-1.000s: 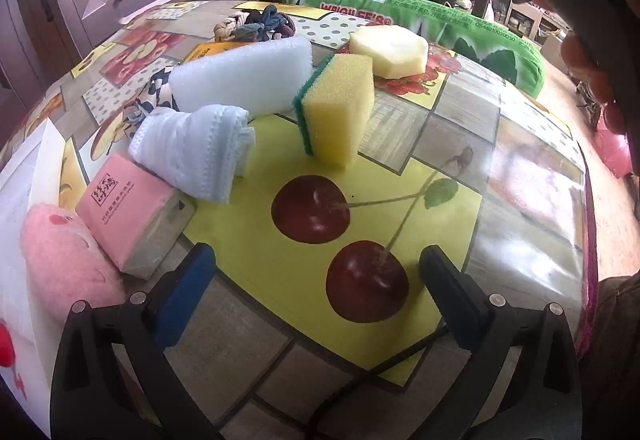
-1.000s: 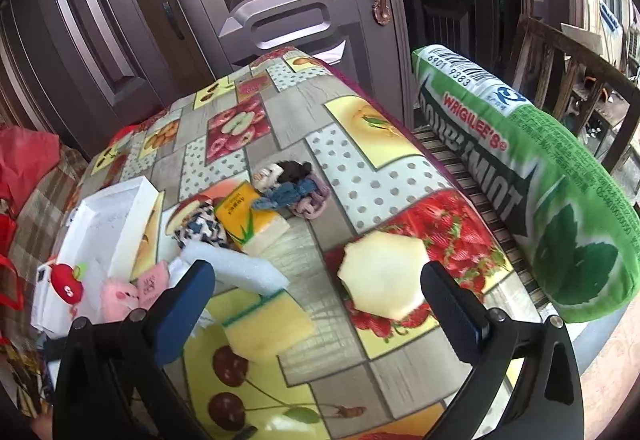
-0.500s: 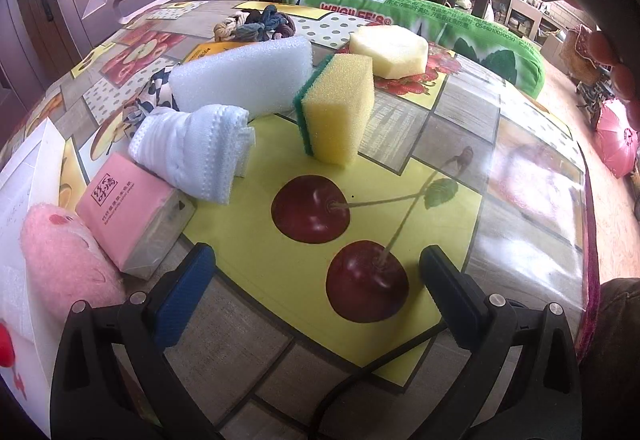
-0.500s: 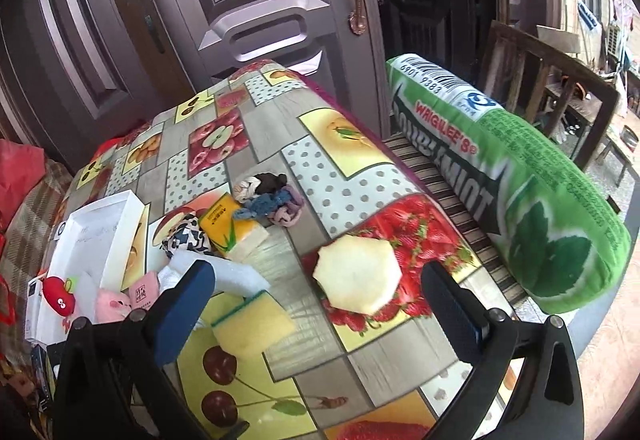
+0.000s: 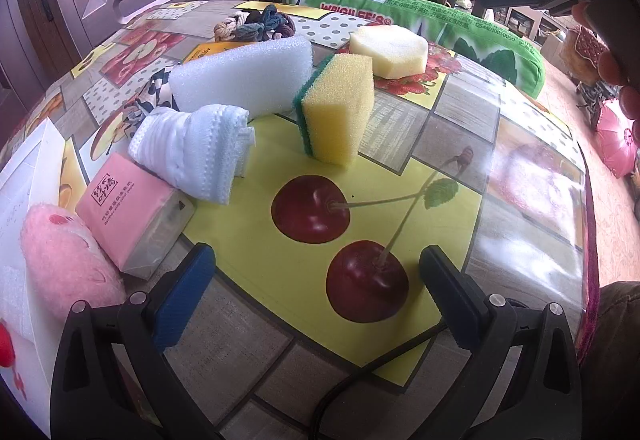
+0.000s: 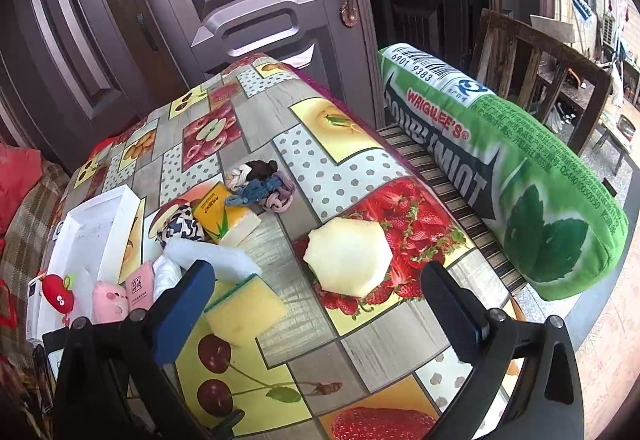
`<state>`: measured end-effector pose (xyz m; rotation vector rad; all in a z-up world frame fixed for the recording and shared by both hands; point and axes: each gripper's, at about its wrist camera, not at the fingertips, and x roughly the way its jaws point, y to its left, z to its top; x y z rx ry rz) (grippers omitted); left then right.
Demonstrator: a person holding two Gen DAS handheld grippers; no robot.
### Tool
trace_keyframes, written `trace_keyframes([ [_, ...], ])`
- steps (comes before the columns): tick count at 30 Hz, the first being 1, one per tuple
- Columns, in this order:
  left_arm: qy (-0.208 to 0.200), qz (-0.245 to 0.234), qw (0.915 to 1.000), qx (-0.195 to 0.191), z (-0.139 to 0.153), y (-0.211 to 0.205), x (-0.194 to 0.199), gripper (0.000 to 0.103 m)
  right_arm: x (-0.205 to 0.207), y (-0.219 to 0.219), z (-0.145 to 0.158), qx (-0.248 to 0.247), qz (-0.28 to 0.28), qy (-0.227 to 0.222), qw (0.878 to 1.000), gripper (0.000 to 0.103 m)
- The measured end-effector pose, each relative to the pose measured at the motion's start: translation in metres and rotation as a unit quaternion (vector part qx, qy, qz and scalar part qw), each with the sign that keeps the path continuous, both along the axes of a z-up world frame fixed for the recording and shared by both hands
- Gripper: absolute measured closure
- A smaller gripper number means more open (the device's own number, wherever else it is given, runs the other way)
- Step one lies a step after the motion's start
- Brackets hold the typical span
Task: Organize soft objects
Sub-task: 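Move both grippers back over the remaining items on the table, then grasp the yellow-green sponge with the right gripper while the left grasps the pink fuzzy plush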
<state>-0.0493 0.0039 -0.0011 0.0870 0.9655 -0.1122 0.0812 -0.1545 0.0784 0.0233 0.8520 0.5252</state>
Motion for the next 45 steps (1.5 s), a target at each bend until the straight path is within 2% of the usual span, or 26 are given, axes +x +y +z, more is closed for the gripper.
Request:
trace_keyframes([
  [11,0.0,0.002,1.0,0.003,-0.002,0.0,0.002,0.001,0.007,-0.002,-0.005,-0.001,0.048,0.005,0.999,0.0],
  [18,0.0,0.002,1.0,0.0,-0.002,0.0,0.004,0.001,0.017,-0.015,-0.003,0.002,0.048,0.005,0.999,0.0],
  [21,0.012,0.009,0.9999,0.002,0.0,-0.001,0.006,0.001,0.019,-0.019,0.0,0.007,0.048,0.0,0.999,0.0],
  [23,0.017,0.021,0.9996,-0.005,0.006,0.001,0.001,0.001,0.022,-0.023,0.003,0.013,0.05,-0.004,0.999,0.0],
  [26,-0.026,0.056,0.9968,-0.051,0.034,0.015,-0.026,0.001,0.026,-0.026,0.004,0.017,0.056,-0.015,0.998,0.0],
  [28,-0.048,0.083,0.9936,-0.06,0.05,0.026,-0.039,0.001,0.03,-0.026,0.0,0.018,0.069,-0.017,0.997,0.0],
  [32,-0.072,0.145,0.9862,-0.036,0.077,0.058,-0.05,0.001,0.036,-0.019,-0.014,-0.005,0.095,-0.012,0.995,0.0],
  [35,-0.069,0.176,0.9816,-0.026,0.083,0.079,-0.046,0.001,0.035,-0.005,-0.025,-0.049,0.116,-0.028,0.992,0.0],
  [39,-0.072,0.183,0.9803,-0.018,0.089,0.091,-0.04,0.001,0.036,0.002,-0.03,-0.043,0.146,-0.017,0.988,0.0],
  [41,-0.067,0.197,0.978,-0.004,0.089,0.098,-0.039,0.001,0.028,0.008,-0.025,-0.036,0.182,-0.033,0.982,0.0],
  [45,-0.051,0.22,0.9741,-0.02,0.083,0.114,-0.038,0.001,0.005,0.031,-0.02,-0.05,0.247,-0.072,0.965,0.0],
])
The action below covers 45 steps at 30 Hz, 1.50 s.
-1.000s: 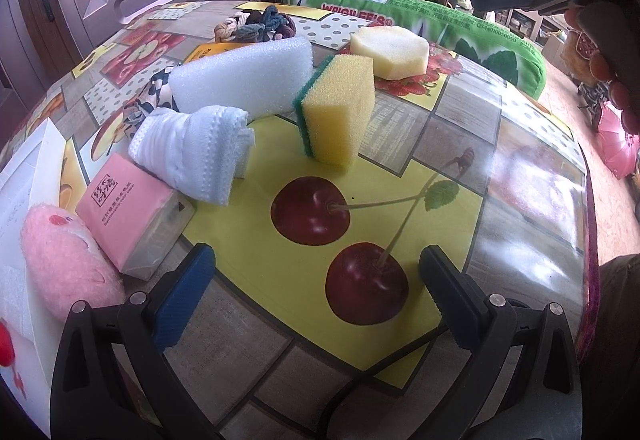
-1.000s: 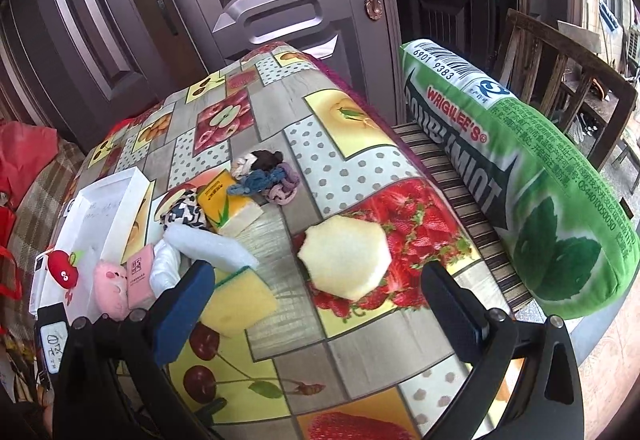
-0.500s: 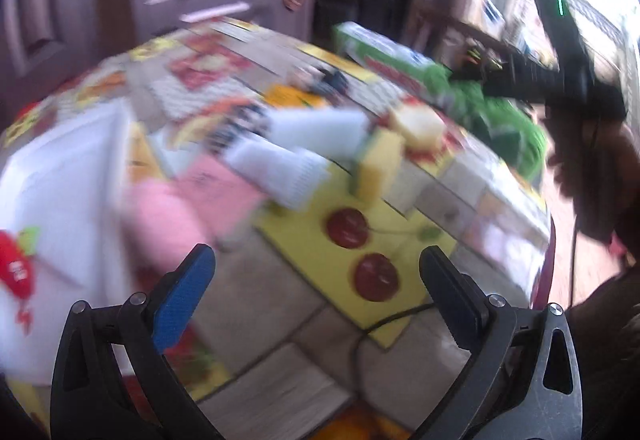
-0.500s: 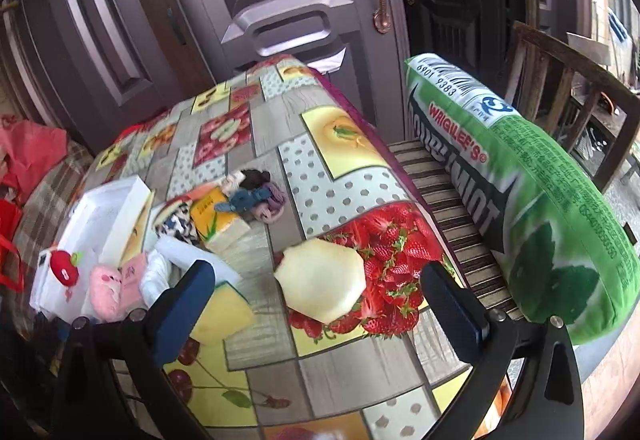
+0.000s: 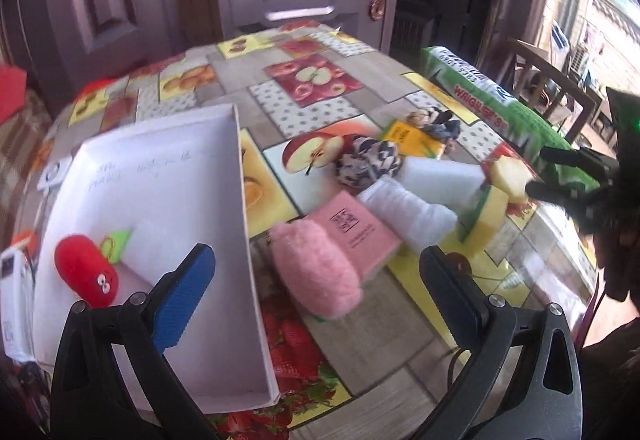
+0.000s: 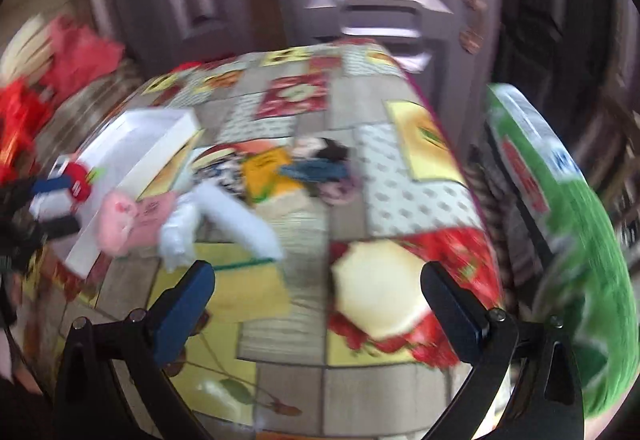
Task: Organize soft objects
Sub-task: 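Grasp the yellow-green sponge with the right gripper while the left grasps the pink fuzzy plush, then carry the sponge and pink plush over the white tray with both grippers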
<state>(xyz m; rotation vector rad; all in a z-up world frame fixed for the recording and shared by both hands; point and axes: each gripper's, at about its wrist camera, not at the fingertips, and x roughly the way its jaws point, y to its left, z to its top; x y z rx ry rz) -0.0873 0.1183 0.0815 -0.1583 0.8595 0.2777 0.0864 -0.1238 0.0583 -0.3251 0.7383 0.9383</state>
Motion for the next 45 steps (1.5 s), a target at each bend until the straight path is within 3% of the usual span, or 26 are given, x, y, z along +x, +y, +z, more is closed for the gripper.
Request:
trace_keyframes([
  [5,0.02,-0.002,0.9998,0.001,-0.008,0.004,0.01,0.001,-0.012,0.038,-0.016,-0.039,0.057,-0.017,0.997,0.0],
  [7,0.027,-0.012,0.9996,0.003,-0.011,0.001,0.015,0.008,-0.013,0.05,-0.023,-0.057,0.07,-0.026,0.996,0.001],
  [10,0.044,-0.024,0.9987,0.007,-0.017,-0.001,0.025,0.013,-0.014,0.06,-0.034,-0.08,0.084,-0.025,0.993,0.024],
  [12,0.058,-0.027,0.9979,0.01,-0.022,-0.001,0.032,0.019,-0.014,0.063,-0.04,-0.091,0.087,-0.021,0.992,0.044],
  [14,0.074,-0.023,0.9969,0.011,-0.029,0.0,0.038,0.021,-0.011,0.06,-0.042,-0.09,0.083,-0.01,0.992,0.045],
  [18,0.105,-0.028,0.994,0.012,-0.042,-0.002,0.045,0.047,-0.007,0.05,-0.038,-0.078,0.068,-0.002,0.995,0.045],
  [23,0.11,-0.017,0.9937,0.004,-0.048,0.003,0.044,0.047,-0.003,0.042,-0.032,-0.058,0.053,0.011,0.997,0.045],
  [24,0.11,-0.016,0.9938,0.005,-0.047,0.003,0.043,0.054,-0.003,0.041,-0.031,-0.056,0.054,0.013,0.997,0.045],
  [34,0.052,-0.007,0.9986,-0.008,-0.016,0.001,0.025,0.059,-0.006,0.03,0.003,-0.004,0.045,0.001,0.999,0.046],
  [39,-0.01,0.003,0.9999,0.007,0.028,-0.003,0.014,0.059,-0.009,0.019,0.04,0.056,0.033,-0.009,0.998,0.046],
  [45,-0.091,0.014,0.995,0.04,0.093,-0.003,0.01,0.059,-0.02,0.01,0.094,0.12,0.028,-0.049,0.991,0.046],
])
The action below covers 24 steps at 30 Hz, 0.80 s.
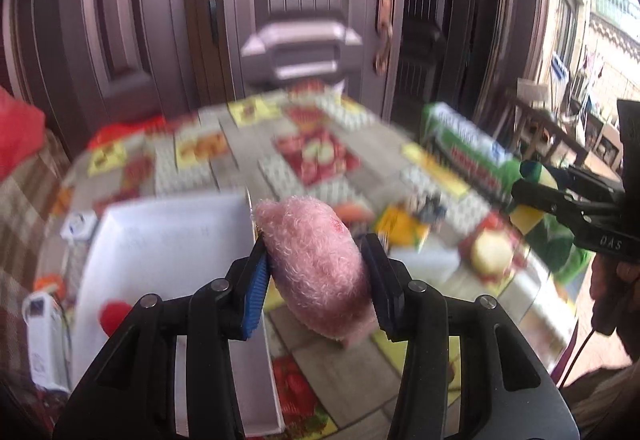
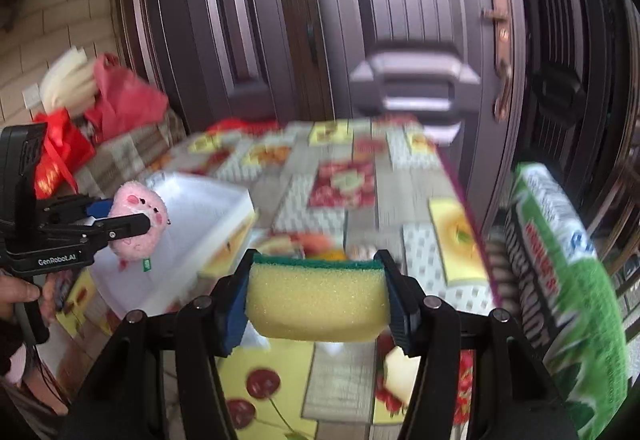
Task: Organize soft objects
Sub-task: 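Carry the sponge and pink plush over the white tray with both grippers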
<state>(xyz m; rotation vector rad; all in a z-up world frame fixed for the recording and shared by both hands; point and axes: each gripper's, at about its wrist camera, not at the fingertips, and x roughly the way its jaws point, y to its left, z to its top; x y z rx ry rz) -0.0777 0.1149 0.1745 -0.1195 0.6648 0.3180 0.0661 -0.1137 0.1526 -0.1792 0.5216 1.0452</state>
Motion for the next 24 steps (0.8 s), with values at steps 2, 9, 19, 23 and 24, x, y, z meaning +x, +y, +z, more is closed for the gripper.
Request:
trace_keyframes([
  [2,-0.025,0.007,0.9996,0.006,0.02,0.0,-0.003,0.059,-0.004,-0.004,0.022,0.029,-0.006,-0.016,0.999,0.046],
  [9,-0.084,0.033,0.9954,0.033,0.059,-0.006,-0.033,0.058,-0.024,-0.013,0.073,0.1,-0.018,-0.058,0.993,0.045],
  [19,-0.083,0.079,0.993,0.03,0.061,0.018,-0.083,0.058,-0.044,0.006,0.076,0.109,-0.006,-0.045,0.993,0.045],
  [23,-0.083,0.085,0.9926,0.026,0.058,0.025,-0.095,0.058,-0.057,0.015,0.078,0.111,0.004,-0.046,0.993,0.045],
  [24,-0.082,0.087,0.9925,0.025,0.058,0.027,-0.097,0.058,-0.059,0.017,0.078,0.112,0.006,-0.047,0.993,0.045],
])
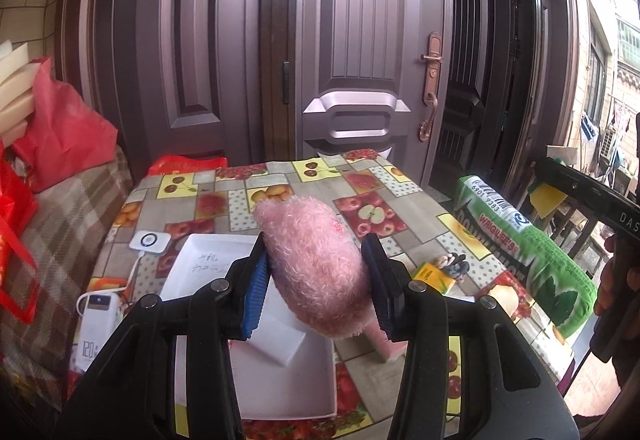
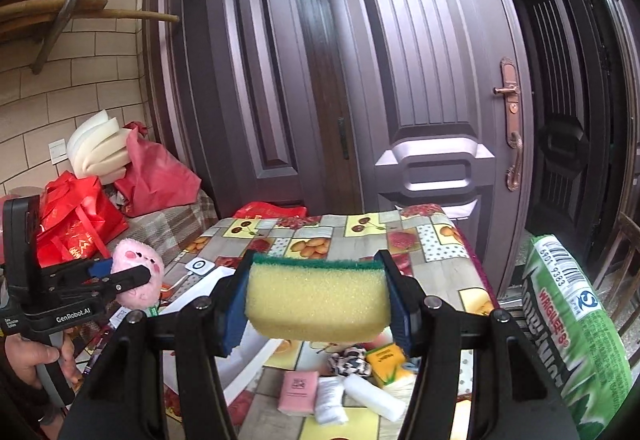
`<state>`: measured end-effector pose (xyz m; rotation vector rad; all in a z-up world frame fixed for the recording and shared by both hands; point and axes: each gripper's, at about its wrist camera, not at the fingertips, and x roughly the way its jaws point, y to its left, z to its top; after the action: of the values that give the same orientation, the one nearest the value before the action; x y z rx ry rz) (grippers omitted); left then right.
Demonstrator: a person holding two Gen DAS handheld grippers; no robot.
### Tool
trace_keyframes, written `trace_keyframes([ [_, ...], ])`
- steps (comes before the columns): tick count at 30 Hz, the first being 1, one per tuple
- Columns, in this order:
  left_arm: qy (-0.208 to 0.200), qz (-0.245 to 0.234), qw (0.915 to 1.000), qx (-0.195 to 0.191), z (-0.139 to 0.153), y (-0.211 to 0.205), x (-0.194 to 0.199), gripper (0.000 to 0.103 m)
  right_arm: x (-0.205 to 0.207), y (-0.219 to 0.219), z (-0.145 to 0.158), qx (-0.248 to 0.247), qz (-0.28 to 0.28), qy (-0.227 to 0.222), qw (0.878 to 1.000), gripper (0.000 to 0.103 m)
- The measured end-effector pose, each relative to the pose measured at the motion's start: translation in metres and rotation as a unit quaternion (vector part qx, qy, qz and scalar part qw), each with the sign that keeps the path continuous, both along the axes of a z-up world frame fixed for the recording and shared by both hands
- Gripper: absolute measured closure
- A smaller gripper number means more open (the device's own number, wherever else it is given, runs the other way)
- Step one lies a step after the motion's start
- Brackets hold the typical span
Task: Organize soft objects
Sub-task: 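Carry the sponge and pink plush over the white tray with both grippers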
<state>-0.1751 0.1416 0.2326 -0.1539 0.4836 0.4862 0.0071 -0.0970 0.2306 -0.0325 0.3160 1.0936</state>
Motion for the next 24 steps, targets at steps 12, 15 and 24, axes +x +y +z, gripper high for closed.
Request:
trace_keyframes([
  [12,-0.004,0.014,0.9998,-0.013,-0.003,0.034,-0.02,0.058,-0.018,0.026,0.002,-0.002,0.001,0.004,1.0,0.045],
  [15,-0.005,0.014,0.9997,-0.02,-0.006,0.041,-0.019,0.058,-0.019,0.035,0.004,-0.003,0.002,0.002,1.0,0.045],
  [24,-0.015,0.023,0.9992,-0.027,-0.007,0.066,-0.019,0.058,-0.023,0.067,0.018,0.003,0.024,-0.001,1.0,0.045],
])
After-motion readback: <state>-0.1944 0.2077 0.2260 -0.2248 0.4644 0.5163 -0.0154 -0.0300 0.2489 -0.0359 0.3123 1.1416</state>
